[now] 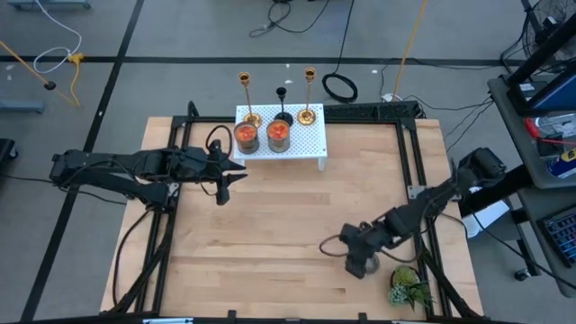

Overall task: Pick & Place candle stick holders
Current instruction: Put the brown candle on the shelf

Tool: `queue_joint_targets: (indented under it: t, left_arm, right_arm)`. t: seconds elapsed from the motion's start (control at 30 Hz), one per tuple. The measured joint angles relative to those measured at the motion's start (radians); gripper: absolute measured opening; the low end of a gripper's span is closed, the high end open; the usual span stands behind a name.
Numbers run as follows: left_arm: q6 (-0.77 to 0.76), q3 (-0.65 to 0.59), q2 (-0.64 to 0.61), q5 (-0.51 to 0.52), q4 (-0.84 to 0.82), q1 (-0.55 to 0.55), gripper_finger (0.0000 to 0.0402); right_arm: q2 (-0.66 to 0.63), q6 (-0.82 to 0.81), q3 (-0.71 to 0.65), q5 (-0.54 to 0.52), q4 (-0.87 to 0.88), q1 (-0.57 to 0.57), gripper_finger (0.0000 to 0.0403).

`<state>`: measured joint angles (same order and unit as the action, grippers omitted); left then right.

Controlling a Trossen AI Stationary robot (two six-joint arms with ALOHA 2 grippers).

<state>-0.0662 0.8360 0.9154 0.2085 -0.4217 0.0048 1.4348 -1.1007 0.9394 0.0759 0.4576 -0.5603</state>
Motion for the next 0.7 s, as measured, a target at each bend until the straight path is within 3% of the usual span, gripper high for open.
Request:
queue_joint_targets:
  t: [0.13, 0.3, 0.37, 0.5, 0.7]
  left_arm:
    - [0.000, 0.000, 0.000, 0.000, 0.011, 0.000, 0.0104]
    - [0.000, 0.000, 0.000, 0.001, 0.028, 0.000, 0.0104]
    - [-0.002, 0.000, 0.000, 0.001, 0.034, 0.000, 0.0104]
    - [-0.004, 0.000, 0.000, 0.001, 0.034, 0.000, 0.0104]
    - [-0.022, 0.000, 0.000, 0.001, 0.034, 0.000, 0.0104]
  right_arm:
    - [-0.003, 0.018, -0.010, 0.028, -0.058, -0.048, 0.0132]
    - [-0.025, 0.171, -0.011, -0.100, -0.051, -0.049, 0.0132]
    - [-0.042, 0.158, -0.011, -0.086, -0.050, -0.044, 0.0132]
    - [-0.087, 0.067, -0.011, 0.004, -0.066, -0.060, 0.0132]
    - [-0.118, -0.257, -0.010, 0.126, -0.066, -0.110, 0.0132]
